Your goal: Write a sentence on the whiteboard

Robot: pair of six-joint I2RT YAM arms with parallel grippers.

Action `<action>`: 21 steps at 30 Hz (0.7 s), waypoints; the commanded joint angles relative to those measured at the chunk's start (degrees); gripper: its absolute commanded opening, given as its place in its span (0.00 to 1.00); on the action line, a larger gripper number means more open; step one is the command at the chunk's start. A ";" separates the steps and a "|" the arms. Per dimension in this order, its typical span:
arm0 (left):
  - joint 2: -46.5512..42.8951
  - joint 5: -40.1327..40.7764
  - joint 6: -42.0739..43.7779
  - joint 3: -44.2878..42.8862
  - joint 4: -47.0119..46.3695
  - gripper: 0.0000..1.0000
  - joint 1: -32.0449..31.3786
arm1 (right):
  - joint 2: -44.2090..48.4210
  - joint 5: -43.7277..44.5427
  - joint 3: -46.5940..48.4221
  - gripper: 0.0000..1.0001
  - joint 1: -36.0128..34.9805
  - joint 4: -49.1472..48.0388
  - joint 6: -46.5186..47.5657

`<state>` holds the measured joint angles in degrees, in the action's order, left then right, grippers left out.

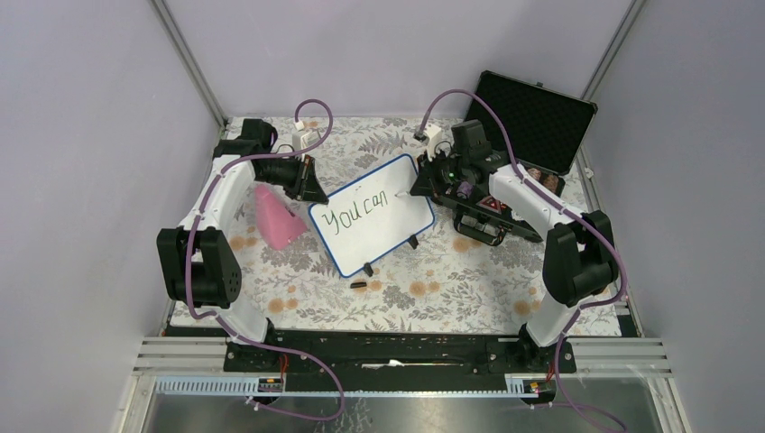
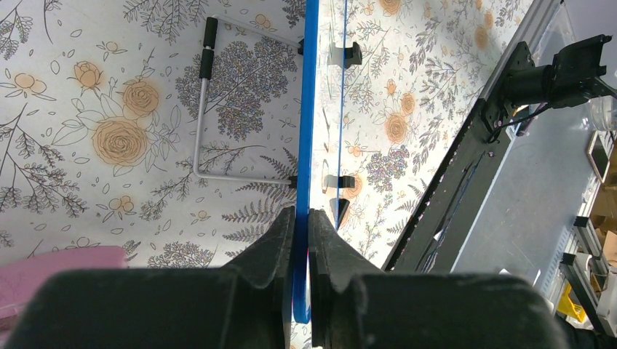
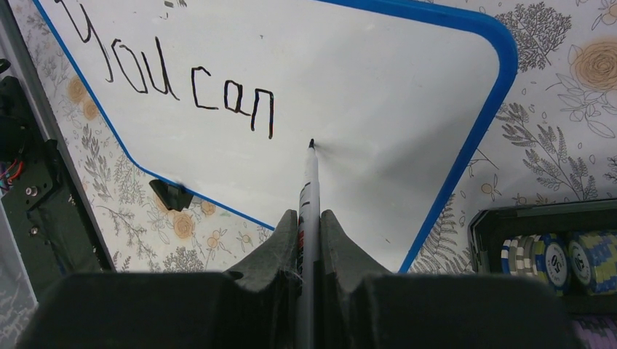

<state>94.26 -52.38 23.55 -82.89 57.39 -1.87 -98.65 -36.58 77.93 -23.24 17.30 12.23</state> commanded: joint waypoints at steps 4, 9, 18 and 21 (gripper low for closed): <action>0.15 1.52 1.16 -1.56 -1.13 0.00 -0.28 | 2.81 -3.08 -1.77 0.00 -1.27 0.23 0.83; 0.19 1.62 1.32 -1.70 -1.12 0.00 -0.33 | 5.39 -8.79 -1.48 0.00 -1.32 0.59 -1.30; 1.96 2.58 3.17 -3.32 -1.11 0.00 -0.37 | 7.24 -11.17 -2.49 0.00 -1.45 0.36 -2.33; 3.60 2.64 5.43 -4.97 0.89 0.00 -1.03 | 7.24 -11.35 -2.76 0.00 -1.45 0.38 -2.30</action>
<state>95.66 -52.21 25.04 -84.36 57.91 -2.02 -92.95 -46.19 75.92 -24.25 18.13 10.24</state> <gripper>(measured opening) 0.093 0.155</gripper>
